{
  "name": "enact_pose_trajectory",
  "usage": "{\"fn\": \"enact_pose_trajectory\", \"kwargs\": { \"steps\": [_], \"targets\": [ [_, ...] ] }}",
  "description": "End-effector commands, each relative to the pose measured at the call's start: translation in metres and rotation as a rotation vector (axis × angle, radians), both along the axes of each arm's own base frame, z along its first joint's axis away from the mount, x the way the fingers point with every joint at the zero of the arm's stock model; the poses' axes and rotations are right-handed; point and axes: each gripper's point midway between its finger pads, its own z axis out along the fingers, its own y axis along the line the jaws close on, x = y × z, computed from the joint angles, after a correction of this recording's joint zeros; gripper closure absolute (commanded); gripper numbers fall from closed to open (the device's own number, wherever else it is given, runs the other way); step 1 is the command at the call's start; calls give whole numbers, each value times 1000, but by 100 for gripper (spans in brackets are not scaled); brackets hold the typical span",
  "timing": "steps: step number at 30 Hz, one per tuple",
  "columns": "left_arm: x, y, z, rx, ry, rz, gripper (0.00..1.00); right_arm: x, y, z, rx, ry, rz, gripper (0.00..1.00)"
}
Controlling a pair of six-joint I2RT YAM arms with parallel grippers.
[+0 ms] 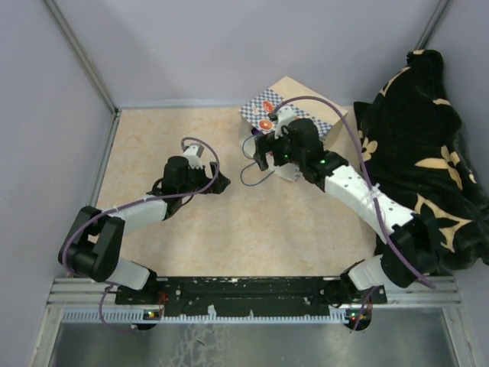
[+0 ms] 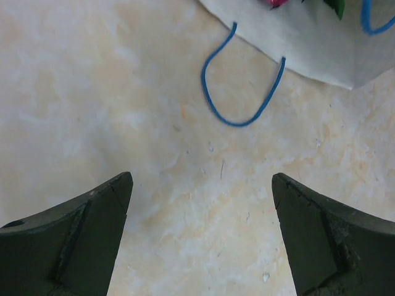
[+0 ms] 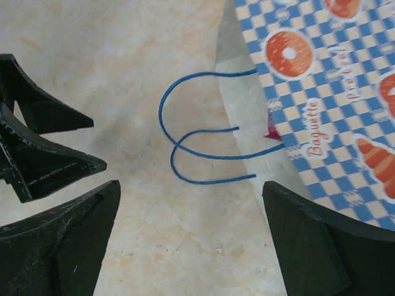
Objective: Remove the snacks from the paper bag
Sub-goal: Adjust the paper bag at the center of the board.
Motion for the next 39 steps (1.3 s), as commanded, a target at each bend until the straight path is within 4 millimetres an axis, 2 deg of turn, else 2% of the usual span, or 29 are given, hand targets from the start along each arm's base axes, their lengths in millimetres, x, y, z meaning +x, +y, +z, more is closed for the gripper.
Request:
{"fn": "enact_pose_trajectory", "kwargs": {
  "steps": [1,6,13,14,15,16,27,33,36,39],
  "targets": [
    [-16,-6,12,-107,9,-26,0,-6,29,-9,-76,-3,122,1],
    [-50,-21,3,-221,70,-144,0,-1,58,-24,-32,7,211,5],
    [-76,-16,-22,-238,110,-158,0,12,83,-40,-41,21,245,7],
    [-79,-13,-25,-233,114,-153,0,13,84,-37,-36,10,247,7],
    [-80,-12,-25,-230,110,-150,0,17,87,-50,-47,31,246,8],
    [-81,-11,-24,-231,105,-150,0,19,89,-53,-48,34,245,8],
    [-83,-13,-22,-239,98,-167,0,41,104,-66,-62,43,245,11],
    [-84,-14,-19,-241,94,-170,0,46,116,-68,-50,57,274,24],
    [-83,-13,-19,-235,91,-167,0,45,120,-62,-32,52,290,33],
    [-82,-13,-18,-237,92,-167,0,44,121,-53,-19,41,298,47]
  ]
}}
